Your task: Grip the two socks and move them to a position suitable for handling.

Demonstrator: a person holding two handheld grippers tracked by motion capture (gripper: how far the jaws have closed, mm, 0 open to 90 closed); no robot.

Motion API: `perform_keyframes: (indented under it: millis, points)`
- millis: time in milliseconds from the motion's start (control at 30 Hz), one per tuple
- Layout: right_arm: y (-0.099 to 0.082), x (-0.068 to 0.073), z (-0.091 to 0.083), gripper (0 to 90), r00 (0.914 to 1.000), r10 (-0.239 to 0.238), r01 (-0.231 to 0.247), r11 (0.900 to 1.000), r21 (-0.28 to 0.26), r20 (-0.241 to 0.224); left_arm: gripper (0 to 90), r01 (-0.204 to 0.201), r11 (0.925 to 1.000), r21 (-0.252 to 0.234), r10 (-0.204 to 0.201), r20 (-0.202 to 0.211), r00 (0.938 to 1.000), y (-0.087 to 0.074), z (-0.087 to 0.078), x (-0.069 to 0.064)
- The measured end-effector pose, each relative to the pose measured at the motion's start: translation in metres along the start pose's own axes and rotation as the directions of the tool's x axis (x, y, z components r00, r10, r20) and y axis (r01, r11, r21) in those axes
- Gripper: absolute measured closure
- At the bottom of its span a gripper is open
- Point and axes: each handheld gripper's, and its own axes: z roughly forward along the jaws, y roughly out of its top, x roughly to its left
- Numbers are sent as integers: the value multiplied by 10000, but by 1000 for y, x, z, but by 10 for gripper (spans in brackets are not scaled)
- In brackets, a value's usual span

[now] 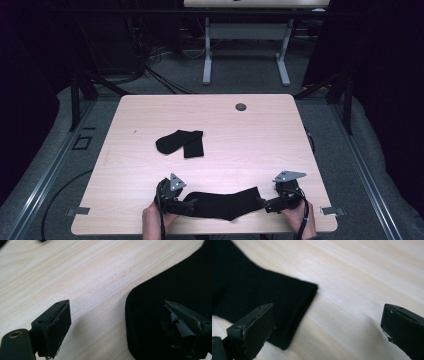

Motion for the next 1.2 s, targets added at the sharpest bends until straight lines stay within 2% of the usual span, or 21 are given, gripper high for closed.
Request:
perform_keyframes:
  millis: [33, 200, 300, 433, 567, 667, 867, 1067, 1200]
  points:
    - [0, -3, -2, 0, 9999, 43, -42, 9999, -114, 97, 94, -39, 10000, 17, 38, 50, 10000, 1, -3, 2]
    - [-3, -21, -8, 0, 9983, 268, -246, 9988, -420, 518, 81, 270, 9994, -237, -270, 3, 9996, 5, -13, 15]
    - [-8, -34, -6, 0, 9955, 320, -289, 9989, -362, 897, 60, 424, 9989, -213, -424, 3, 9991, 8, -16, 23]
    - [-16, -45, -3, 0, 9926, 476, -431, 9982, -416, 1121, 48, 585, 9979, -263, -584, 42, 9983, 11, -17, 33]
    - [-16, -49, -3, 0, 9908, 333, -290, 9990, -348, 1312, 27, 658, 9975, -274, -656, 57, 9978, 17, -17, 39]
    - [-17, -48, -1, 0, 9891, 386, -316, 9982, -508, 1421, 18, 646, 9976, -232, -645, 22, 9979, 22, -14, 43]
    - [-17, -48, -1, 0, 9889, 395, -324, 9981, -517, 1430, 2, 766, 9970, -78, -766, -11, 9971, 31, -11, 50]
    - [-17, -48, -1, 0, 9888, 406, -333, 9981, -525, 1434, 1, 643, 9979, -89, -645, -198, 9977, 41, -12, 57]
    - [-17, -48, -1, 0, 9888, 406, -333, 9981, -524, 1436, 1, 702, 9975, -66, -703, -134, 9974, 48, -11, 61]
